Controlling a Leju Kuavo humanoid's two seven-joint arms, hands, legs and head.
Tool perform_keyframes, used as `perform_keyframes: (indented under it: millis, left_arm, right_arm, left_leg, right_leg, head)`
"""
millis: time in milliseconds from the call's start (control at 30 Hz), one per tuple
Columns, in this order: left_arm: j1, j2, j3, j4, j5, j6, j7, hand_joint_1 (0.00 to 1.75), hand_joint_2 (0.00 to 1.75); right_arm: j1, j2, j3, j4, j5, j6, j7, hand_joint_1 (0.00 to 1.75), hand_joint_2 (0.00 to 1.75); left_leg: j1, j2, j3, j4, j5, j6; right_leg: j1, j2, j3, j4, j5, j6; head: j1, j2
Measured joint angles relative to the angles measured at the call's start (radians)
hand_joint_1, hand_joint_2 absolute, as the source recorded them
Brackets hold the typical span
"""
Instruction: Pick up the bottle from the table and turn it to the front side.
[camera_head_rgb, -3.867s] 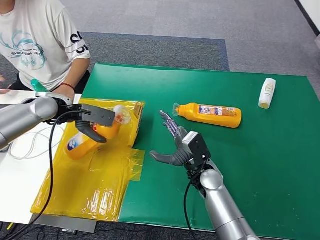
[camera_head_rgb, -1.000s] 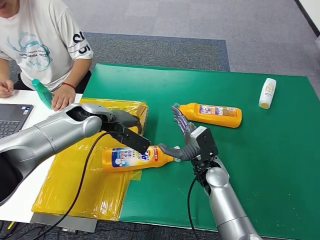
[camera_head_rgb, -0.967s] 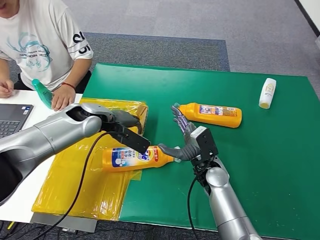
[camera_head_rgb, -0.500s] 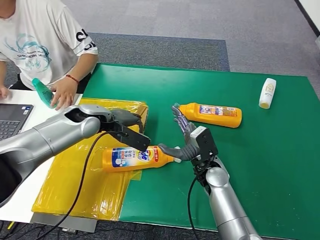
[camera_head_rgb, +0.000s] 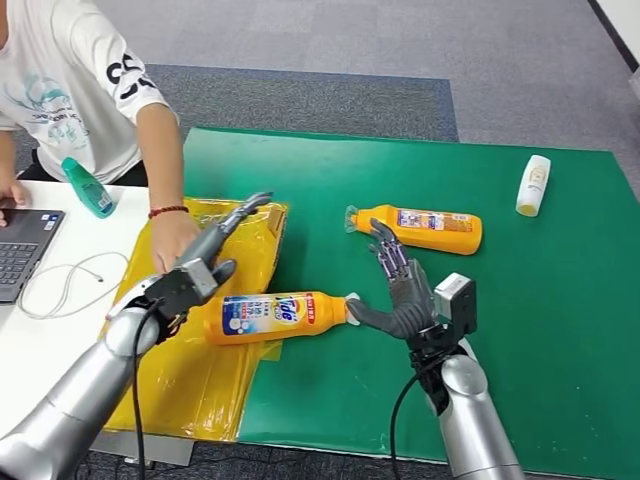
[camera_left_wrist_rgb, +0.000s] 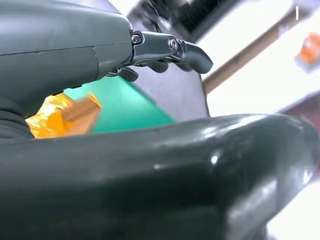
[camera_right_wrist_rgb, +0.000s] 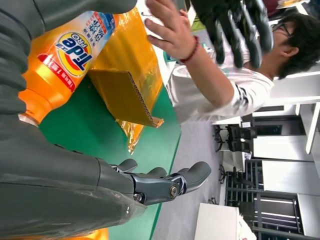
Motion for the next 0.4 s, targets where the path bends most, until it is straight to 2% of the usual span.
perform_keyframes:
  millis: [200,400]
  left_arm:
    - [0.183,-0.055,0.192,-0.107,0.007,-0.021,-0.042,0.00,0.00]
    - [0.282,-0.099,0.286,-0.143,0.008,-0.028,-0.057,0.00,0.00]
  right_arm:
    - [0.036,-0.011,-0.014,-0.044,-0.019,0.021,0.007,0.00,1.75]
    - [0.060,-0.017,-0.021,-0.080,-0.020,0.020,0.015,0.00,1.75]
  left_leg:
    - [0.000,0.000,0.000,0.000,0.000,0.000]
    - [0.000,0.000,0.000,0.000,0.000,0.000]
  right_leg:
    - [0.000,0.000,0.000,0.000,0.000,0.000]
    - [0.000,0.000,0.001,0.000,0.000,0.000]
  head:
    - [0.000,0.000]
    - [0.000,0.000]
